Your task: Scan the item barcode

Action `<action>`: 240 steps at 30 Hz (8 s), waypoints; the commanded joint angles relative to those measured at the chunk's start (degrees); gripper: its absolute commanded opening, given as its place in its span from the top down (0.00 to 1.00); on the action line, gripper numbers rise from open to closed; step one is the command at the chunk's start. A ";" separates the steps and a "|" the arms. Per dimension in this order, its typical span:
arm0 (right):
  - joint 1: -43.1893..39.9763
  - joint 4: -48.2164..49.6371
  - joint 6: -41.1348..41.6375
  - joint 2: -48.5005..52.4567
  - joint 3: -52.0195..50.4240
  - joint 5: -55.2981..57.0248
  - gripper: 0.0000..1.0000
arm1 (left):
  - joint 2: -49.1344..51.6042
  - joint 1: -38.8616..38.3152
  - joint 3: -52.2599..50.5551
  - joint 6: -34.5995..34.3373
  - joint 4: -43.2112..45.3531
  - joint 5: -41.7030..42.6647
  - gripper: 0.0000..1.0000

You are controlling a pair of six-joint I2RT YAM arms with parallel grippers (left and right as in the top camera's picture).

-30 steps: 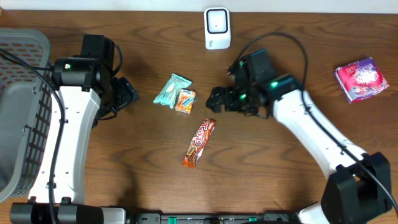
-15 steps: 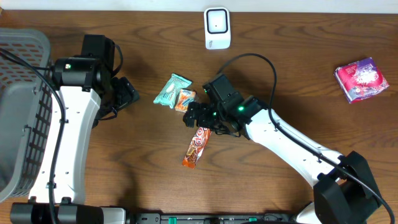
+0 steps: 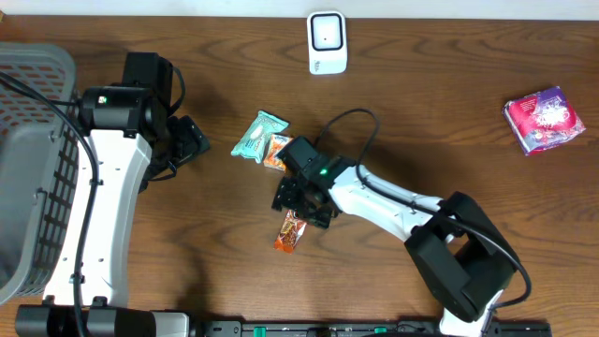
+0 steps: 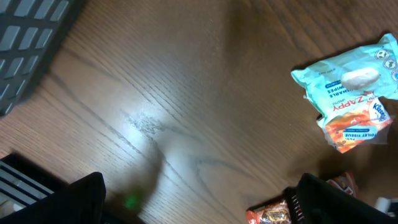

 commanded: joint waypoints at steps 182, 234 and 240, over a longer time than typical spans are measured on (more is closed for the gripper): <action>-2.10 -16.57 -33.18 3.06 30.12 12.39 0.01 | 0.00 0.09 -0.33 0.13 -0.28 -0.33 0.02; -7.39 12.83 -17.77 10.25 16.37 10.75 0.05 | 0.00 0.09 -0.33 0.11 -0.28 -0.33 0.02; -7.39 12.00 -15.15 15.65 16.37 6.21 0.25 | 0.00 0.09 -0.33 0.11 -0.28 -0.33 0.02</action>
